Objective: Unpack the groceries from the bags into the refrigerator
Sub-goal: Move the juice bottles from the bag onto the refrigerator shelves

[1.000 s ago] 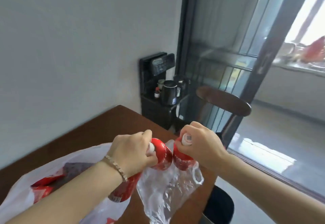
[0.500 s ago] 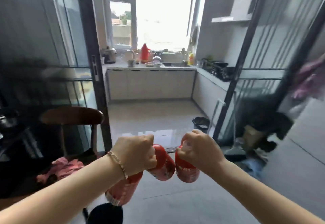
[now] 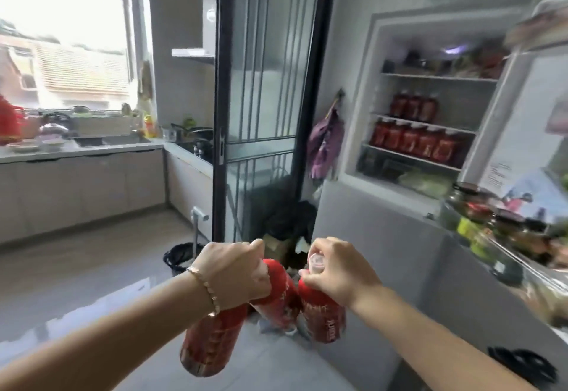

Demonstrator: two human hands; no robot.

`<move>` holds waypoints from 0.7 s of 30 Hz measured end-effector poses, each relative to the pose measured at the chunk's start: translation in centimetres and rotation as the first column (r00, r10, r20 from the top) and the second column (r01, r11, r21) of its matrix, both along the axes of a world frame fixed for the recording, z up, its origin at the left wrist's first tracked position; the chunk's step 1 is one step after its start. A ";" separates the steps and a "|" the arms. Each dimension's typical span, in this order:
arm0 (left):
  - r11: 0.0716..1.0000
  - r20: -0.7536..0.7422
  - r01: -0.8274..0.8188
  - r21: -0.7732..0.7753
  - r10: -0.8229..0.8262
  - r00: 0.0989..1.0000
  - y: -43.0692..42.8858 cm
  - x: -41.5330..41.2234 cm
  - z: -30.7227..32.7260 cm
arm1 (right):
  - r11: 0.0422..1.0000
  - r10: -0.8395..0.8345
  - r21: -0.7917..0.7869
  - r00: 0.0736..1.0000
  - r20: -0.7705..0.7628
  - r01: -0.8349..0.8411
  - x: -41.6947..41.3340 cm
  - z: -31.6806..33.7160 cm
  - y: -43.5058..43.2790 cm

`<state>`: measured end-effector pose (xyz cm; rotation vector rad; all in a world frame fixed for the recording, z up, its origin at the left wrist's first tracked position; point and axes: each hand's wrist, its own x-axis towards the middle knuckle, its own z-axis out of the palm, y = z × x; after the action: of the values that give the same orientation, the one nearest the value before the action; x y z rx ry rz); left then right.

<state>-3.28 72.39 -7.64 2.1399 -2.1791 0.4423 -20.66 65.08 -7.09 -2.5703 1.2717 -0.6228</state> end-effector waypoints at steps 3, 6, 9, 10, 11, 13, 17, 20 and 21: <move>0.996 -0.038 0.082 -0.030 -0.083 0.996 -8.2 -0.8 1.6 | 0.994 -0.104 -0.023 0.994 0.046 0.105 -0.9 1.1 -6.7; 0.983 0.014 0.165 -0.077 -0.165 0.986 -17.3 -0.9 3.5 | 0.980 -0.194 -0.026 0.973 0.121 0.199 -1.2 2.7 -13.7; 0.950 0.025 0.299 -0.083 -0.298 0.954 -26.2 -0.4 6.5 | 0.955 -0.284 -0.044 0.945 0.161 0.294 -1.3 5.3 -20.5; 0.940 0.005 0.330 -0.084 -0.331 0.944 -28.8 -0.3 7.6 | 0.947 -0.303 -0.056 0.938 0.170 0.316 -1.4 6.2 -22.5; 0.928 -0.015 0.360 -0.098 -0.363 0.932 -31.1 -0.4 8.6 | 0.940 -0.318 -0.062 0.930 0.186 0.335 -1.5 6.9 -24.2; 0.899 -0.022 0.417 -0.133 -0.423 0.906 -36.4 -0.6 10.7 | 0.921 -0.357 -0.082 0.908 0.220 0.382 -1.8 8.7 -28.3; 0.874 -0.037 0.455 -0.170 -0.468 0.883 -45.9 -1.9 14.3 | 0.870 -0.434 -0.101 0.845 0.312 0.483 -2.7 11.6 -36.1; 0.869 -0.090 0.452 -0.200 -0.476 0.875 -52.3 -3.8 16.3 | 0.826 -0.481 -0.124 0.801 0.355 0.550 -3.8 12.9 -42.4; 0.872 -0.100 0.441 -0.211 -0.468 0.878 -54.4 -4.4 16.9 | 0.804 -0.502 -0.140 0.787 0.358 0.577 -4.3 13.3 -44.4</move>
<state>-7.73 18.03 9.27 1.4459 -2.3475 0.4105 -24.94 20.64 6.24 -2.1187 1.9312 -1.3044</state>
